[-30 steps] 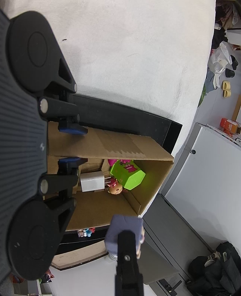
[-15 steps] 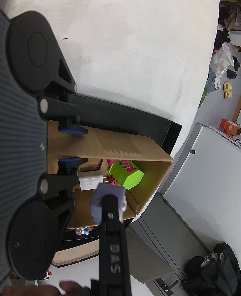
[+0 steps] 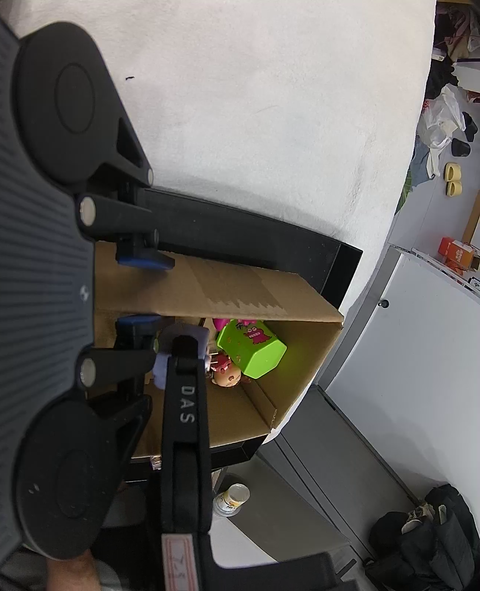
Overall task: Organize rigid objects
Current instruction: 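Carry the lavender block into the box and open the right gripper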
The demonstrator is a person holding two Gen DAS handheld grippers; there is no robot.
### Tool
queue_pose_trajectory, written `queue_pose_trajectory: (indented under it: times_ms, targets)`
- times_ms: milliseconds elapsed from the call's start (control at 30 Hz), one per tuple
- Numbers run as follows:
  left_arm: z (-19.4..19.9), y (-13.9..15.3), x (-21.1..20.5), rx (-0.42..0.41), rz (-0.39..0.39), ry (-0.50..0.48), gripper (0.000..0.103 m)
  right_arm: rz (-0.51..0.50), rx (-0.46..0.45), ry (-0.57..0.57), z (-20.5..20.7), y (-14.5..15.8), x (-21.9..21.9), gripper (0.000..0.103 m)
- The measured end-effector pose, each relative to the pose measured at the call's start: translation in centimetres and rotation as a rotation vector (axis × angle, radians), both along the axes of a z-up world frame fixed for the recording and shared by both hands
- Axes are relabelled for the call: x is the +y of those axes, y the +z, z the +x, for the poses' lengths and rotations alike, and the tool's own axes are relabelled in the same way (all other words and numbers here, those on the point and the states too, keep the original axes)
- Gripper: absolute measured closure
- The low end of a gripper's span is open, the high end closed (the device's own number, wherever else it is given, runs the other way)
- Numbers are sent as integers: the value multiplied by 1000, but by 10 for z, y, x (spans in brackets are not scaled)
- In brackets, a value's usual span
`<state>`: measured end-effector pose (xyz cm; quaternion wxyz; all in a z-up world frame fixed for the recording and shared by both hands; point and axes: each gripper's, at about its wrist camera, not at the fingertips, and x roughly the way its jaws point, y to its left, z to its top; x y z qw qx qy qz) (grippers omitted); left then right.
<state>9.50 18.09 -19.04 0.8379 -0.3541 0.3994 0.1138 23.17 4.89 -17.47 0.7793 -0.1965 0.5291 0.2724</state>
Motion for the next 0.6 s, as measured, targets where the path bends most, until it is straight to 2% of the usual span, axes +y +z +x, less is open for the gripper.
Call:
queue_pose_trajectory:
  times_ms: [133, 333, 467, 600]
  targets:
    - [0, 0, 1, 0, -1, 0, 81, 40, -17, 4, 0, 6, 1, 58]
    - [-1, 0, 2, -2, -2, 0, 81, 46, -65, 38, -6, 29, -6, 56]
    - [-1, 0, 3, -1, -4, 0, 81, 63, -101, 45, -11, 49, -21, 49]
    - [-1, 0, 3, -1, -3, -1, 81, 92, -113, 39, -13, 67, -43, 48]
